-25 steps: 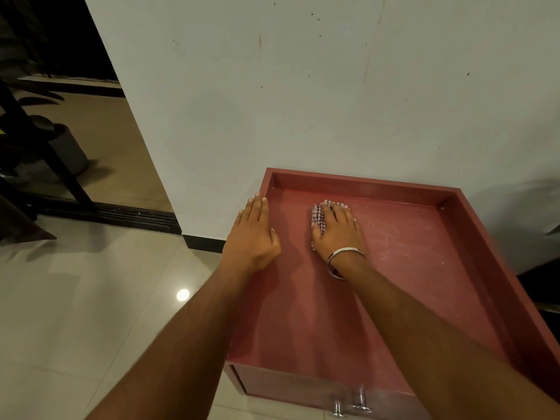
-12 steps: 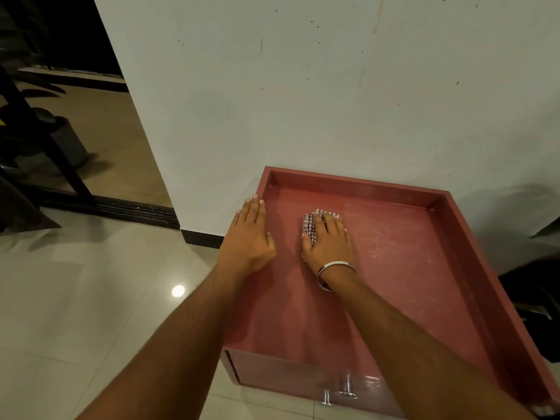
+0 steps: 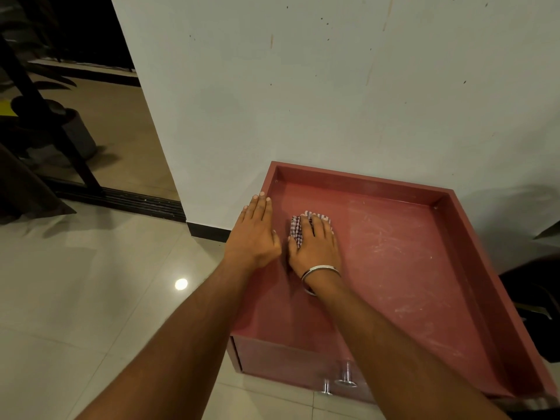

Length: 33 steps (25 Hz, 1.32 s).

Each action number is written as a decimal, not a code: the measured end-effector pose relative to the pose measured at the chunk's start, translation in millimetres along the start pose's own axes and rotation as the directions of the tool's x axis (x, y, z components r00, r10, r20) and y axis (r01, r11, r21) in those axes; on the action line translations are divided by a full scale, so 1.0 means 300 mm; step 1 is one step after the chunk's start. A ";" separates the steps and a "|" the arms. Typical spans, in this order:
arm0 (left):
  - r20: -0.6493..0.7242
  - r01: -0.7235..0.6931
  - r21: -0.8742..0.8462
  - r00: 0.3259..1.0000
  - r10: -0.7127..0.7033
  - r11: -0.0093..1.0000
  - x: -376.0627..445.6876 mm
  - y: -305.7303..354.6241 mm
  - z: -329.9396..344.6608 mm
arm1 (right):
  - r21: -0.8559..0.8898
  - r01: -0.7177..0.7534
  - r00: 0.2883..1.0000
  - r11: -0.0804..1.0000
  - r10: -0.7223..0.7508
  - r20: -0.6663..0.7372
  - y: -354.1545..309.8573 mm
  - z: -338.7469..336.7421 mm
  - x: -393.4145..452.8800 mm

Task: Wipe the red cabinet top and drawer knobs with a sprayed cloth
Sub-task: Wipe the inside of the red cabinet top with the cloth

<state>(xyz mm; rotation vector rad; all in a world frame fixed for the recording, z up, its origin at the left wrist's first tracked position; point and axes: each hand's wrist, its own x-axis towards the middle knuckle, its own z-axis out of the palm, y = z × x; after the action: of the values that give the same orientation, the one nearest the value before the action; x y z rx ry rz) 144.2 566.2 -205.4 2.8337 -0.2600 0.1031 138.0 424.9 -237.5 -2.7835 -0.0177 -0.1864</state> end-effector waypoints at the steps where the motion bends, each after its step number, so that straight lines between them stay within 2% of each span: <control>1: -0.001 -0.002 0.000 1.000 0.002 1.000 -0.010 0.001 0.000 | -0.002 0.001 1.000 1.000 -0.001 -0.009 0.023 -0.009 -0.001; 6: -0.022 -0.001 0.011 1.000 0.001 1.000 -0.037 -0.002 -0.001 | -0.033 -0.120 0.993 0.992 0.119 -0.024 0.162 -0.062 0.004; 9: -0.016 0.005 0.022 1.000 -0.004 1.000 -0.043 0.003 0.001 | -0.032 -0.146 0.989 0.989 0.146 -0.017 0.112 -0.054 -0.018; 13: -0.001 0.011 0.022 1.000 -0.011 1.000 -0.050 0.006 -0.004 | -0.010 -0.051 0.999 0.999 0.051 -0.014 -0.019 -0.009 -0.091; 16: 0.014 -0.001 0.020 1.000 0.001 1.000 -0.075 0.018 -0.008 | -0.017 -0.013 1.000 1.000 0.013 -0.019 0.005 -0.019 -0.099; 20: 0.001 0.000 0.028 1.000 0.000 1.000 -0.108 0.012 -0.006 | -0.008 -0.085 0.996 0.996 0.085 -0.026 0.101 -0.049 -0.117; 23: -0.005 -0.003 0.059 1.000 0.004 0.998 -0.130 0.019 0.000 | -0.013 -0.124 0.992 0.992 0.124 -0.020 0.075 -0.057 -0.144; 28: 0.003 -0.015 0.067 1.000 0.015 0.998 -0.147 0.027 -0.007 | 0.019 0.000 1.000 1.000 0.000 -0.008 -0.037 -0.028 -0.235; 33: 0.006 -0.022 0.111 1.000 0.022 0.994 -0.192 0.033 -0.006 | -0.031 -0.026 0.999 0.999 0.025 -0.028 0.062 -0.059 -0.265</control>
<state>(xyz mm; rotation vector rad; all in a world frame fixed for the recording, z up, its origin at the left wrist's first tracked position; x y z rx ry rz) 85.9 567.0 -206.4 2.9421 -0.2952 0.1187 57.6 402.1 -237.9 -2.8106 0.0275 -0.2204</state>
